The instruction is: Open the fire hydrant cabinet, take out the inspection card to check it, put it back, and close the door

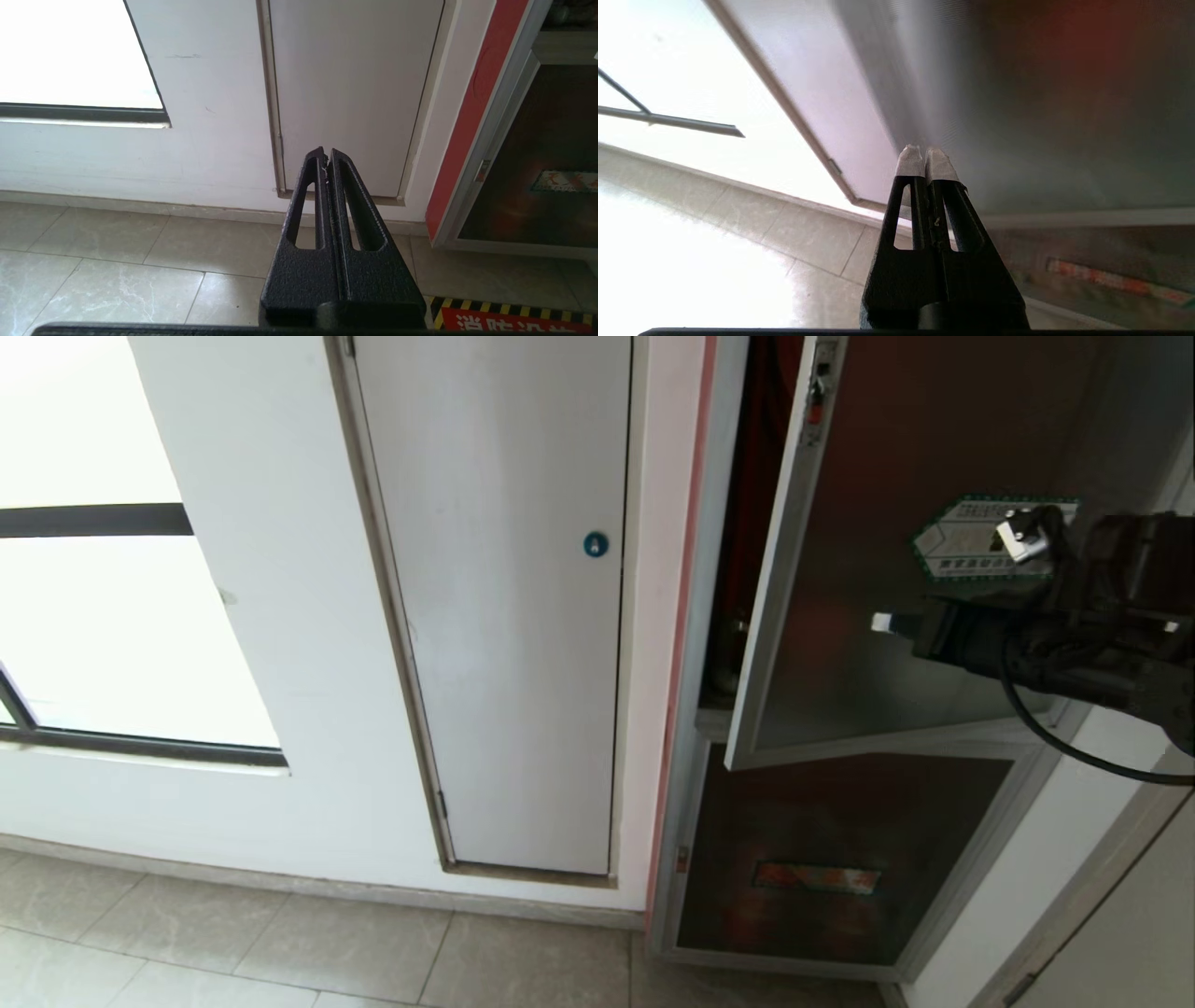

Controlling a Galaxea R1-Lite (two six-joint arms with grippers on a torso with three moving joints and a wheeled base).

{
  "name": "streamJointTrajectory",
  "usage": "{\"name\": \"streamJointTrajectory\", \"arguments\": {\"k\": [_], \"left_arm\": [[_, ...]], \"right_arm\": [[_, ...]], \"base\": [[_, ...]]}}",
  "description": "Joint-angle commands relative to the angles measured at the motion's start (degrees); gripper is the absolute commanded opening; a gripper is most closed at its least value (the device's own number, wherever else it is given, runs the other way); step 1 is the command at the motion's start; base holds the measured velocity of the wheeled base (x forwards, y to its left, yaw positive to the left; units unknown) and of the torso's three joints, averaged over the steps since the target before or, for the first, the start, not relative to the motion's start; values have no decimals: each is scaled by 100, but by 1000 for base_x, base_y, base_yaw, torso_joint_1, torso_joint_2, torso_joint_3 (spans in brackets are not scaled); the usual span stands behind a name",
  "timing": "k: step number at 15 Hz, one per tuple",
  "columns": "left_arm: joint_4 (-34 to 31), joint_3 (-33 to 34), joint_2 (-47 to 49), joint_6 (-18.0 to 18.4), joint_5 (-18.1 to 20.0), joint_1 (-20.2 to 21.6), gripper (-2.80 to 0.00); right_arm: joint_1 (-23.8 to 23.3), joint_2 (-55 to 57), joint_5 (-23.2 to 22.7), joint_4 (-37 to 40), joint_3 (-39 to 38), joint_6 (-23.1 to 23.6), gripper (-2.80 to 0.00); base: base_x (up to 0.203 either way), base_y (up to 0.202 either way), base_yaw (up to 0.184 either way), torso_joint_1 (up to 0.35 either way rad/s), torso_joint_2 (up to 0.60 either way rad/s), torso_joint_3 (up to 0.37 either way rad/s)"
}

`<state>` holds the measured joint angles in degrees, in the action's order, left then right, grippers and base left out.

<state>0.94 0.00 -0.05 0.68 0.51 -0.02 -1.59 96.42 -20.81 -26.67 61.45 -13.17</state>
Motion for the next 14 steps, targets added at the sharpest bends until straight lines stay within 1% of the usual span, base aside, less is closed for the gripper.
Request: {"name": "streamJointTrajectory", "arguments": {"k": [1, 4, 6, 10, 11, 14], "left_arm": [[3, 35, -4, 2, 2, 2, -280], [3, 35, -4, 2, 2, 1, -280], [3, 35, -4, 2, 2, -4, -280], [3, 35, -4, 2, 2, 2, -280], [3, 35, -4, 2, 2, -1, -280], [3, 35, -4, 2, 2, -2, -280]], "right_arm": [[118, -995, -17, -6, -583, -8, -280], [564, -1952, -4, 27, -1434, -10, -280], [805, -2613, 9, 246, -1756, -10, -280], [909, -4105, 35, 1224, -2126, -17, -280], [911, -4488, 103, 1335, -2290, -14, -280], [913, -5584, 501, 1473, -2835, 11, -280]], "base": [[0, 0, 0, 0, 0, 0], [0, 0, 0, 0, 0, 0], [0, 0, 0, 0, 0, 0], [0, 0, 0, 0, 0, 0], [0, 0, 0, 0, 0, 0], [0, 0, 0, 0, 0, 0]]}}
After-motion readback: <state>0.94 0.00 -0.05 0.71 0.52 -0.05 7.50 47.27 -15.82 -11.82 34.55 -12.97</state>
